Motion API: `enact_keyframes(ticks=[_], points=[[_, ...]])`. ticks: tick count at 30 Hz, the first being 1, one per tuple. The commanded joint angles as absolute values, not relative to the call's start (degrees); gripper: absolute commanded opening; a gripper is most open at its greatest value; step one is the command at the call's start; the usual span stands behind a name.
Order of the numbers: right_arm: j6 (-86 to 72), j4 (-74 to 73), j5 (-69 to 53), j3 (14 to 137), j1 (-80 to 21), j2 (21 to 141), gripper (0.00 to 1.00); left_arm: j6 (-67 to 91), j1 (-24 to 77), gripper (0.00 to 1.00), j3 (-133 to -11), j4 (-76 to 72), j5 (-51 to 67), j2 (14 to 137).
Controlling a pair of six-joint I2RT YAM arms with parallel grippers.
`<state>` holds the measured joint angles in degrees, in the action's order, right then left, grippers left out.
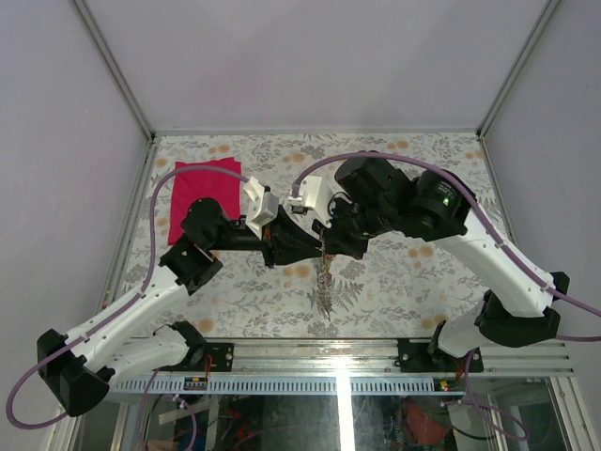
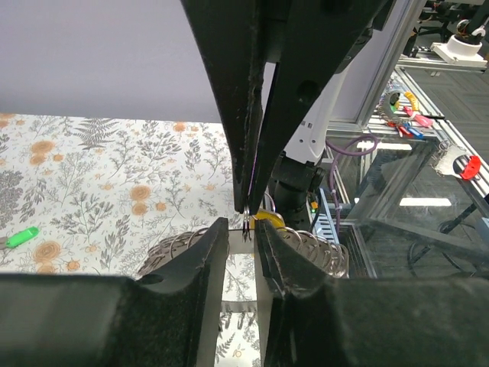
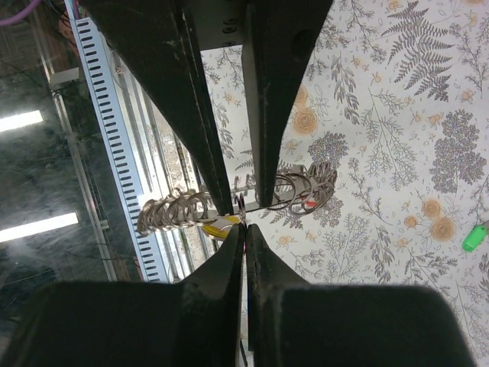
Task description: Put the keys on the keyring
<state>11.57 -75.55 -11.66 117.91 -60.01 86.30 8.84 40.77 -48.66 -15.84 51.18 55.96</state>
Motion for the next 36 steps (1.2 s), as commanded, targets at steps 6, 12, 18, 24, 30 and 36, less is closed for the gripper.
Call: enact_keyframes(ticks=[6, 12, 18, 24, 30, 36], points=[[12.1, -71.4, -13.1, 117.9, -60.6, 85.7, 0.00, 7.6, 41.3, 0.04, -51.0, -16.0, 52.1, 56.5], [11.8, -68.7, -13.6, 115.8, -60.6, 83.5, 0.06, 6.9, 41.2, 0.00, -51.8, -14.2, 52.5, 56.5], [10.3, -61.8, -10.2, 110.4, -60.6, 78.2, 0.33, 10.0, 41.3, 0.00, -49.9, -17.8, 49.0, 54.3], [8.5, -52.1, -2.9, 104.8, -60.5, 72.1, 0.43, 15.9, 41.1, 0.00, -45.7, -27.3, 46.4, 52.9], [3.9, -42.5, -14.5, 95.4, -48.8, 66.0, 0.45, 19.2, 40.4, 0.00, -44.1, -32.2, 46.2, 52.6], [-2.5, -29.7, -37.2, 83.0, -37.5, 61.0, 0.45, 20.9, 39.2, 0.00, -43.9, -35.1, 46.5, 52.2]])
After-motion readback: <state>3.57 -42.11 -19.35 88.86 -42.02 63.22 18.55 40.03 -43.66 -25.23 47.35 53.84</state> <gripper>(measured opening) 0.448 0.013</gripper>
